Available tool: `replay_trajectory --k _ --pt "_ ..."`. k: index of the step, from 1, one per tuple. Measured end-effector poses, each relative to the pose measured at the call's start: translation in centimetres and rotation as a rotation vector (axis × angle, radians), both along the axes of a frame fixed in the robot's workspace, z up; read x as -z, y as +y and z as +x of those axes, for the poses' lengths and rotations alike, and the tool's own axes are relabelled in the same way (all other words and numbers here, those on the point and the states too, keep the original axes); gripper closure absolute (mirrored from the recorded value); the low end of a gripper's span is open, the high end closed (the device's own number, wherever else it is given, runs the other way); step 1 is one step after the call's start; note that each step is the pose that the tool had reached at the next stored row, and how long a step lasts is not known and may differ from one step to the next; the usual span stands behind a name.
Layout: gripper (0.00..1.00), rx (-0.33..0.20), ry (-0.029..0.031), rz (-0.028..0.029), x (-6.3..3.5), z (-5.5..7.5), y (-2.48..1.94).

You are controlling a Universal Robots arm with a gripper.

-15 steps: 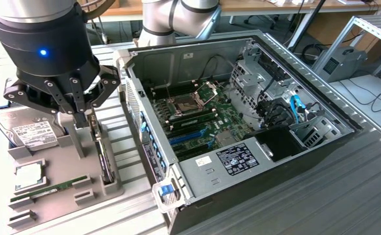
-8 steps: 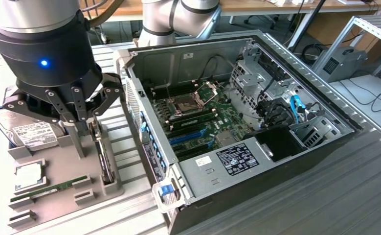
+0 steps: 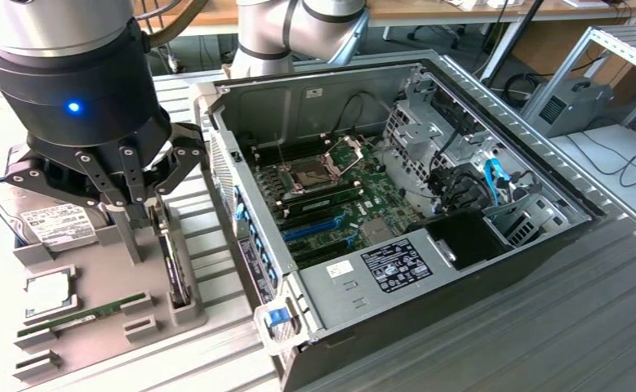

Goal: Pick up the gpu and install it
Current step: 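Pick up the gpu and move the gpu toward the slot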

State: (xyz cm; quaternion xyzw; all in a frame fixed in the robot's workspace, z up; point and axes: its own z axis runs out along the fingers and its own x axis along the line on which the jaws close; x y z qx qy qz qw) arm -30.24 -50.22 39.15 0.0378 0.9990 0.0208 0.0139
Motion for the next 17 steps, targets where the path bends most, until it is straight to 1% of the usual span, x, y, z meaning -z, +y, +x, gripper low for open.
replay_trajectory --k 9,11,12,13,14,17 --pt "0.89 0.000 0.0000 0.0000 0.00 0.00 0.00" --pt "0.76 0.000 0.0000 0.0000 0.00 0.00 0.00" --pt "0.76 0.000 0.0000 0.0000 0.00 0.00 0.00" --pt "0.70 0.000 0.0000 0.0000 0.00 0.00 0.00" --pt "0.70 0.000 0.0000 0.0000 0.00 0.00 0.00" --pt "0.52 0.000 0.0000 0.0000 0.00 0.00 0.00"
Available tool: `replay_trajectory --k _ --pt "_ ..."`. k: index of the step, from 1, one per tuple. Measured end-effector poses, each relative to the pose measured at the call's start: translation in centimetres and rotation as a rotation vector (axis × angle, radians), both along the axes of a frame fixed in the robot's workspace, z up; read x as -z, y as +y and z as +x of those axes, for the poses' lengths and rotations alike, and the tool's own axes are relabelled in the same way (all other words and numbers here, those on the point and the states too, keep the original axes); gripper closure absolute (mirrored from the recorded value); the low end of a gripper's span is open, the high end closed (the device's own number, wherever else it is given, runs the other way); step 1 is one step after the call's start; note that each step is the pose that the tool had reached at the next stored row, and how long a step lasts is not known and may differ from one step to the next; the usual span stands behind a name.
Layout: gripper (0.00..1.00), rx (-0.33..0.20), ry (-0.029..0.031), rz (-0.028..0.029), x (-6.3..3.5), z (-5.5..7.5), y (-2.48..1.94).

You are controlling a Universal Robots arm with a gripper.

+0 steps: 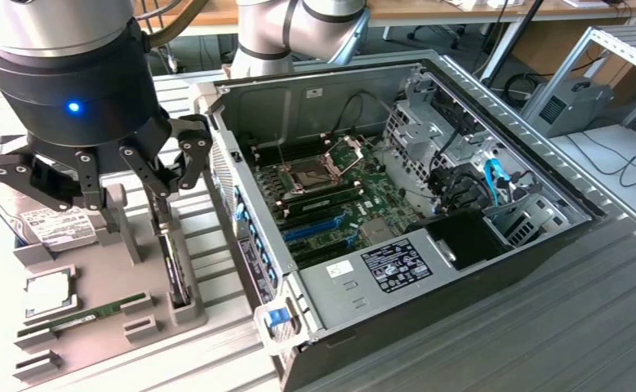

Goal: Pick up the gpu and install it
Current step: 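Pick up the gpu and move the gpu toward the slot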

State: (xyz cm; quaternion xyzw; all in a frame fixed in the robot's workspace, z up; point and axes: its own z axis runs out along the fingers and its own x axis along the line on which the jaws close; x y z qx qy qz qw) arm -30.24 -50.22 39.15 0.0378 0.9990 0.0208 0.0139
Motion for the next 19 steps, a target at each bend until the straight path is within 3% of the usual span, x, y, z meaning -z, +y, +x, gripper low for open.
replay_trajectory --k 19 --pt "0.52 0.000 0.0001 0.0010 0.67 0.02 -0.01"
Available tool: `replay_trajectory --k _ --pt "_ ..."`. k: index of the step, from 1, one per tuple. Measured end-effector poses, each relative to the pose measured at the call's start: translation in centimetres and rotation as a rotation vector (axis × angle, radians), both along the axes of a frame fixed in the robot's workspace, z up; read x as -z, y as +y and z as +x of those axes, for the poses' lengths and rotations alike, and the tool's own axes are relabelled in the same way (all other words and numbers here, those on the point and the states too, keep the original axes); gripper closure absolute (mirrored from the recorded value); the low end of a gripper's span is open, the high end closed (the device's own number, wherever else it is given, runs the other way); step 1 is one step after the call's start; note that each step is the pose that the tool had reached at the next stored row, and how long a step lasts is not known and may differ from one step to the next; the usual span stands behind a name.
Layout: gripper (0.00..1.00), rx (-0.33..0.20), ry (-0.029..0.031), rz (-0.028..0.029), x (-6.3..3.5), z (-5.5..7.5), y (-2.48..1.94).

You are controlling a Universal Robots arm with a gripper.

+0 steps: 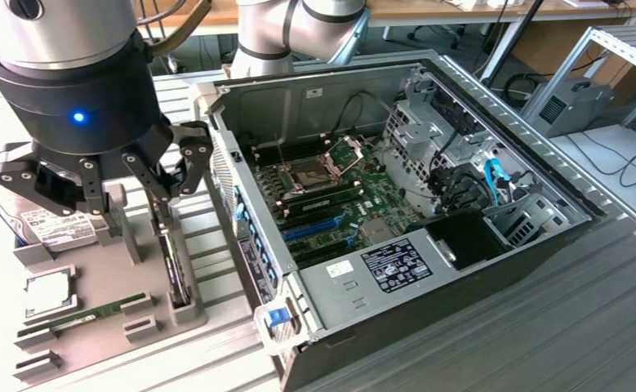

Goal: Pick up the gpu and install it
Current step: 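Pick up the gpu and move the gpu toward the slot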

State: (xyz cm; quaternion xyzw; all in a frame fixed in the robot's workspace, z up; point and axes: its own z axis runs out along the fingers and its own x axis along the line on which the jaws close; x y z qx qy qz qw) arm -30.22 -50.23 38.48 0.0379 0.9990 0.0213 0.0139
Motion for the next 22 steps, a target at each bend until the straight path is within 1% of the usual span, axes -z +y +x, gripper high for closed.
replay_trajectory --k 2,4,8,10,22 --pt "0.52 0.000 0.0000 0.0002 0.04 0.0 0.00" --pt "0.52 0.000 -0.0001 0.0018 0.40 0.0 0.00" --pt "0.52 0.000 0.0000 0.0021 0.46 0.0 0.00" --pt "0.52 0.000 -0.0001 0.0033 0.82 0.0 0.00" --pt "0.52 0.000 0.0000 0.0037 1.03 0.0 0.00"
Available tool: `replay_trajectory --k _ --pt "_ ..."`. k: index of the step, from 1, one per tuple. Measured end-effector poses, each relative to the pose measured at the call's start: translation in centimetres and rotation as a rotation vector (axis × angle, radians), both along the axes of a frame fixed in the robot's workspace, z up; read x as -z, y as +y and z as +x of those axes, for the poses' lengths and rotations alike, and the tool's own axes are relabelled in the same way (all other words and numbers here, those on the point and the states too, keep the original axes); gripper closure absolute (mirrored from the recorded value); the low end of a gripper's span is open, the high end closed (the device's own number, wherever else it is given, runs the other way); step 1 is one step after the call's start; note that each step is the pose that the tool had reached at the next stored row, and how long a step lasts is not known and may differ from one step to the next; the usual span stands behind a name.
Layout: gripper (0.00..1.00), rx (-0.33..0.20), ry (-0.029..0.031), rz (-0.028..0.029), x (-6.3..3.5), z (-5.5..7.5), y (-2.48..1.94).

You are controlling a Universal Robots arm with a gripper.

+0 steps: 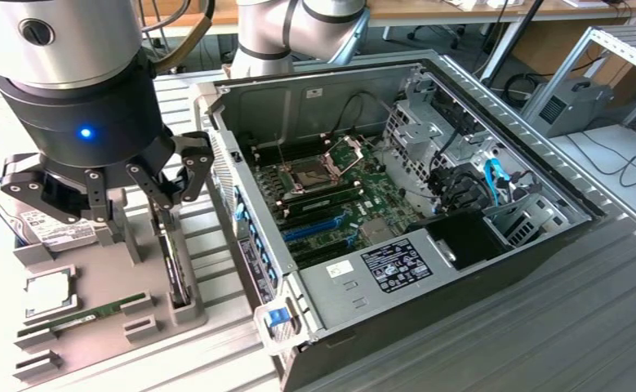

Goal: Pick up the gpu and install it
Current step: 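Pick up the gpu and move the gpu toward the slot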

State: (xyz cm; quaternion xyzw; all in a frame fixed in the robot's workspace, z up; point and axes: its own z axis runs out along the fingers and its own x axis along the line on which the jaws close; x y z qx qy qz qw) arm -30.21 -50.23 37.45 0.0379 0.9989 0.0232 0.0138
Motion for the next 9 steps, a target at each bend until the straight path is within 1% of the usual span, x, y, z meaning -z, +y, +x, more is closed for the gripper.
replay_trajectory --k 9 --pt "0.52 0.000 0.0000 0.0003 0.33 0.04 0.00"
